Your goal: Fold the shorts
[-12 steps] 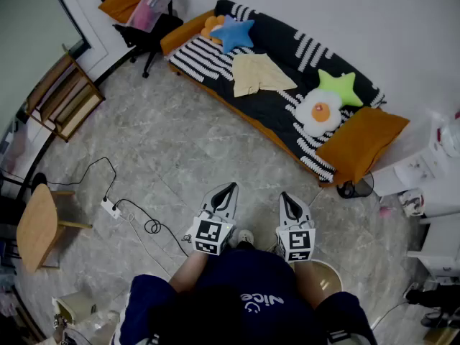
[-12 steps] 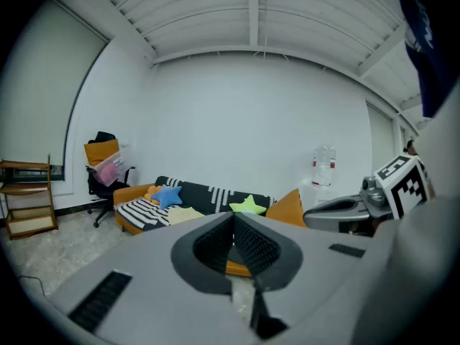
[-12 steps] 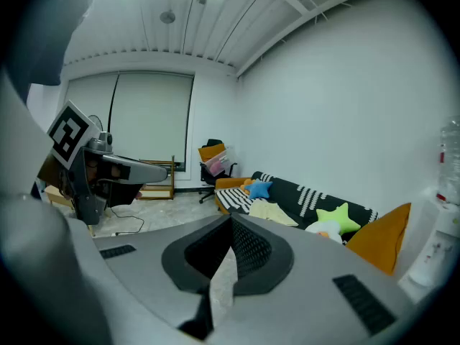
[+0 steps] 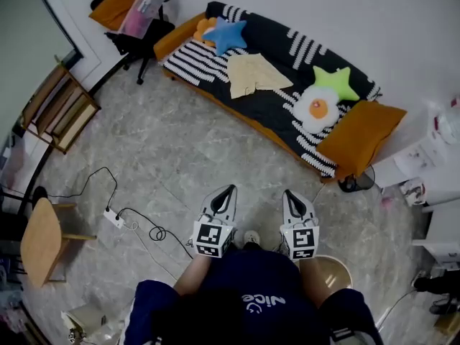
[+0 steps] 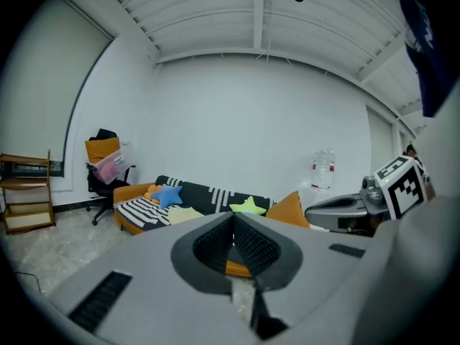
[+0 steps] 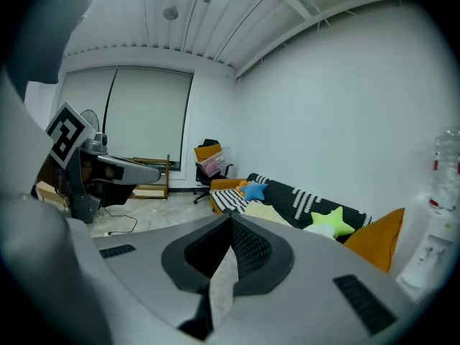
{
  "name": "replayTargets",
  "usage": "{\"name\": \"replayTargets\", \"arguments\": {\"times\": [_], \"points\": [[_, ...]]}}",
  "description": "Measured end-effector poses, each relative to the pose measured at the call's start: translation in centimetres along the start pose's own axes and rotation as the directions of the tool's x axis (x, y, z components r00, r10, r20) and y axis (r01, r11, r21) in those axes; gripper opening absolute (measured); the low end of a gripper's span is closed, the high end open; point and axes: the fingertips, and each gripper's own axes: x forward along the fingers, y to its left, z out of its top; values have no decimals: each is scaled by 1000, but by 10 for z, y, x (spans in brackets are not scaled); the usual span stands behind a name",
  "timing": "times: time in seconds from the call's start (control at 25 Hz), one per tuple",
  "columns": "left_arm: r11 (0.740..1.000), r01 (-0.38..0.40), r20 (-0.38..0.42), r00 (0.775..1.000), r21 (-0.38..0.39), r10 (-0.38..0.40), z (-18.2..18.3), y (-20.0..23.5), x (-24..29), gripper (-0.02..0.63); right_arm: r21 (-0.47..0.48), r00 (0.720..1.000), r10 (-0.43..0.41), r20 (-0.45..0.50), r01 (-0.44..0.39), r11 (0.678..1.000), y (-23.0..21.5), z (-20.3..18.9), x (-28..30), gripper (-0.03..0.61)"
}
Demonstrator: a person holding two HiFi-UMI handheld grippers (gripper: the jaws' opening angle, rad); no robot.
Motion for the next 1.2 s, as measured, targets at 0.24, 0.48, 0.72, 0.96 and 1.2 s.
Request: {"name": "replayTargets", "arguments": {"times": [0.24,0.48,0.72,0.96,1.2], "points": [[996,84,-28,996,-18,-85,-7,8,-5,139,11,1000,0,-4,0,1000,14,3,7,135],[992,126,-80,989,-25,-127,-16,29,-13,356,15,1000,-3,-23,4,1000,29,6,15,334],[988,146,-84,985,-47,-149,-21,43,-19,360,23,999,-24,-33,25,999,41,7,17,354],[990,103,-78,991,-92,-111,-26,59,-16,359,21,998,-34,-47,35,999,33,2,24,353],[992,56,-103,992,-111,-67,-30,71,24,353,40,999,-10,-49,12,999,-1,-4,65,344]]}}
